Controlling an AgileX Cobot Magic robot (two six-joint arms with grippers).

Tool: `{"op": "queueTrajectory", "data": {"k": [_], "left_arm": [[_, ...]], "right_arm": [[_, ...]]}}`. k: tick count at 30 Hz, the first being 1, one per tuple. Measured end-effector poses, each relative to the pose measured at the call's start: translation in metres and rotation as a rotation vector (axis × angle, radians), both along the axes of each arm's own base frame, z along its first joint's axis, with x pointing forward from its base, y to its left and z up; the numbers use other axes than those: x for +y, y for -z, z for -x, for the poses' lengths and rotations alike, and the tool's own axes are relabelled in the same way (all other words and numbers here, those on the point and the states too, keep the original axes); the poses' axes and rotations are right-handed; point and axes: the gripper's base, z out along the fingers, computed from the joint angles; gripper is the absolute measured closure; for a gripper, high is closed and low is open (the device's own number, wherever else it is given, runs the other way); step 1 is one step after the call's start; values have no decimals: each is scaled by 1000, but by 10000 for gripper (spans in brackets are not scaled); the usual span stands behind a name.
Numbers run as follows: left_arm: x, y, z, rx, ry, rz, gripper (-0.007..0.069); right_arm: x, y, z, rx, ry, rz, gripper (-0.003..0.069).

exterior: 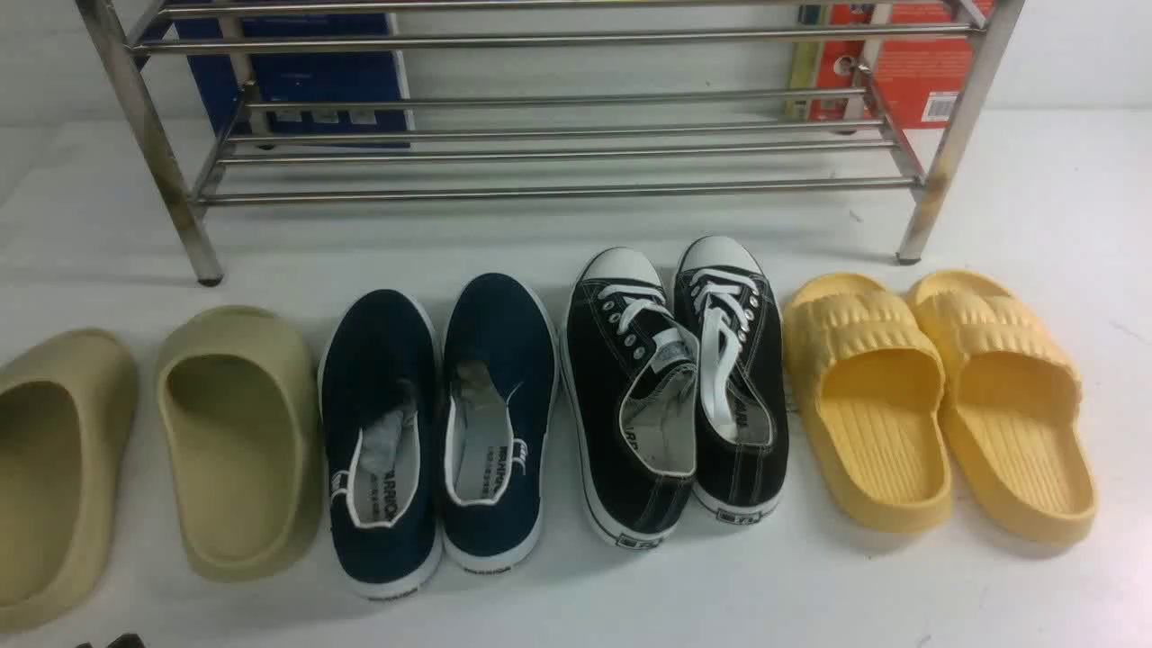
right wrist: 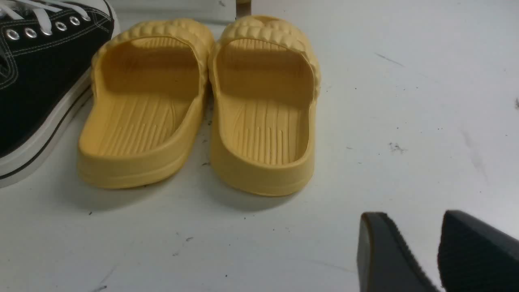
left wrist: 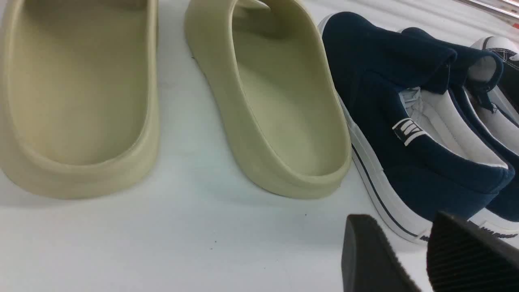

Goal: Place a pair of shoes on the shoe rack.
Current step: Use the left arm to grab the shoe closest to it

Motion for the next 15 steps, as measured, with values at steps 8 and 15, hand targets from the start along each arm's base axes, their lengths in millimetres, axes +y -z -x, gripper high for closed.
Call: {"op": "queueTrajectory", "data": {"k": [8, 15], "left_arm": [[-1, -3, -1, -26, -5, 62, 386], [-3, -23, -4, -186, -82, 590, 386]], "right_arm": [[0, 0, 0, 0, 0, 0, 413], [0, 0, 0, 0, 0, 0, 413]]}}
